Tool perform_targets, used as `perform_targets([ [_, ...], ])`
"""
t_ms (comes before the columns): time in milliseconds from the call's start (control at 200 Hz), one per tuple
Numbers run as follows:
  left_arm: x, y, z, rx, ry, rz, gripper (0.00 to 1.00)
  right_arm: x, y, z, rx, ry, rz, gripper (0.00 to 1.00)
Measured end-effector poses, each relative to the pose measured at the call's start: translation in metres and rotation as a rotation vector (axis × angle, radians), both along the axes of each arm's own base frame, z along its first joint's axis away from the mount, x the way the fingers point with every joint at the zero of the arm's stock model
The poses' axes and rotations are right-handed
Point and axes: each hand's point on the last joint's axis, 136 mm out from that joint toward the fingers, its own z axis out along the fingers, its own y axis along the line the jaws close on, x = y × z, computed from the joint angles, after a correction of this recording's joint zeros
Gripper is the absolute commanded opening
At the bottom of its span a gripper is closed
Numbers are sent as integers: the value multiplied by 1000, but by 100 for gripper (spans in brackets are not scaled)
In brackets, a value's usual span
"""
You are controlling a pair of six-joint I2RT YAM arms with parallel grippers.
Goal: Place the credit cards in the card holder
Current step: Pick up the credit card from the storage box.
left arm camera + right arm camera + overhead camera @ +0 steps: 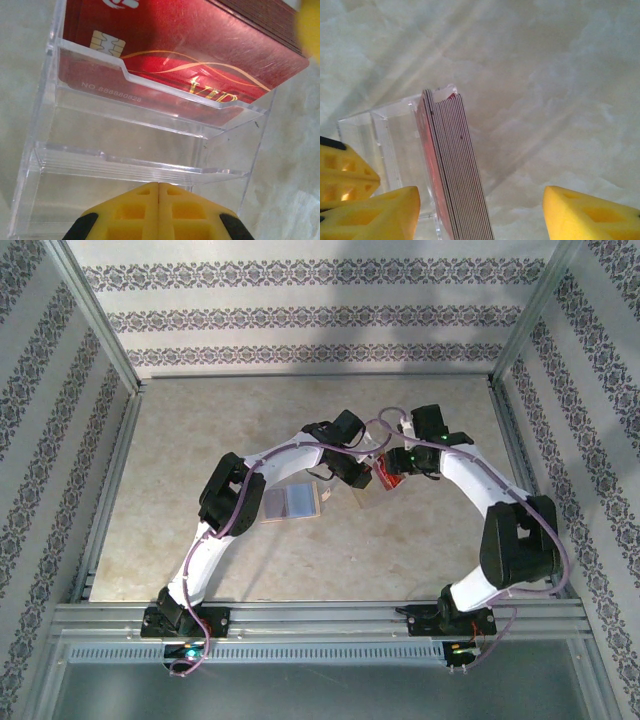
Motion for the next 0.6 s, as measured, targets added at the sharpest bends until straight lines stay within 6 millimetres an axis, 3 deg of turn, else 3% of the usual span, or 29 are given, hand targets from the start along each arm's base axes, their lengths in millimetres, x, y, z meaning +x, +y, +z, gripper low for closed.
perform_targets([
  [165,0,0,0,0,0,0,0,-5,-1,-29,-16,97,1,64],
  [600,0,0,0,-2,-8,-7,0,-5,-8,-12,-40,55,-18,62],
])
